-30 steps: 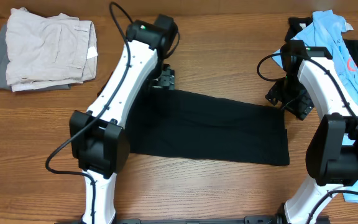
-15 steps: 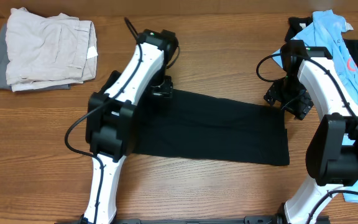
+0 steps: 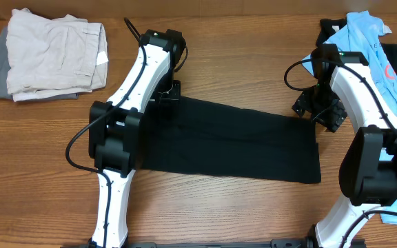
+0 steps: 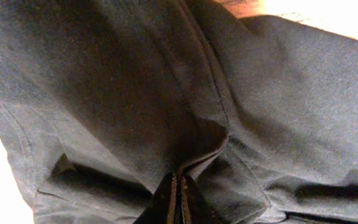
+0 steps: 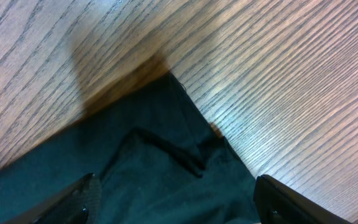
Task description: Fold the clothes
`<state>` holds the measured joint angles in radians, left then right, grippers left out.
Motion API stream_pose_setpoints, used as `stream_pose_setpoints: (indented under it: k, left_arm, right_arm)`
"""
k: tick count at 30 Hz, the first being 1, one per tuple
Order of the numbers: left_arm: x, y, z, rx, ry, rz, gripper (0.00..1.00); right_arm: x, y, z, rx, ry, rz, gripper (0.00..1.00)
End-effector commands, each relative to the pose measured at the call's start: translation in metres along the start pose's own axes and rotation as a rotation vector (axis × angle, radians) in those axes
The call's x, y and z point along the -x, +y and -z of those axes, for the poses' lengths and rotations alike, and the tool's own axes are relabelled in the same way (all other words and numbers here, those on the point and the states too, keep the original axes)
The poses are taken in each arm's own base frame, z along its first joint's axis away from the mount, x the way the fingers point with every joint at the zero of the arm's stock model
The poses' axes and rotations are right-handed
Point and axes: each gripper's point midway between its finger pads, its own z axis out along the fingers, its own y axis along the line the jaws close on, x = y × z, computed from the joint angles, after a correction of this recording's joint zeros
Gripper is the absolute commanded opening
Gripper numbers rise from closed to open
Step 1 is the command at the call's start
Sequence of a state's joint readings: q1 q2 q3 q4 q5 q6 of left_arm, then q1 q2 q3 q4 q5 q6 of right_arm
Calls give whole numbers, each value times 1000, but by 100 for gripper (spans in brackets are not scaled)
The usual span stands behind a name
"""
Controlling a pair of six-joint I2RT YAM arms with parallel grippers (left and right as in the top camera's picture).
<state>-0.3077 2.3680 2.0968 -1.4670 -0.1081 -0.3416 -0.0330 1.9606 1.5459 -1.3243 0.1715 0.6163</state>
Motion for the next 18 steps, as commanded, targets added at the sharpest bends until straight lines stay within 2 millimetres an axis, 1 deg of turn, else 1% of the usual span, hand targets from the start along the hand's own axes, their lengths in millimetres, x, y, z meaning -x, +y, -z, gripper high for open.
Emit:
stream_pose_setpoints:
  k: [1,6,10,12,15,18]
  left_arm:
    - [-4,0,6,7,-2,43,4]
    - [-23,7,29,31,13,95,4]
    - [-38,27,52,167,-29,160,4]
    - [-46,32,59,210,-28,156,4]
    - [-53,24,57,172,8,115,6]
    - [-59,25,48,185,42,125,7]
  right_arm:
    - [-2,-3,10,15,-15,-2,82]
    - [-6,-7,11,1,2,-51,79]
    - [-10,-6,19,31,5,-71,78]
    - [-14,-5,25,56,14,-71,78]
    - [-22,-5,31,72,32,-62,78]
    - [-30,-5,36,70,44,-46,77]
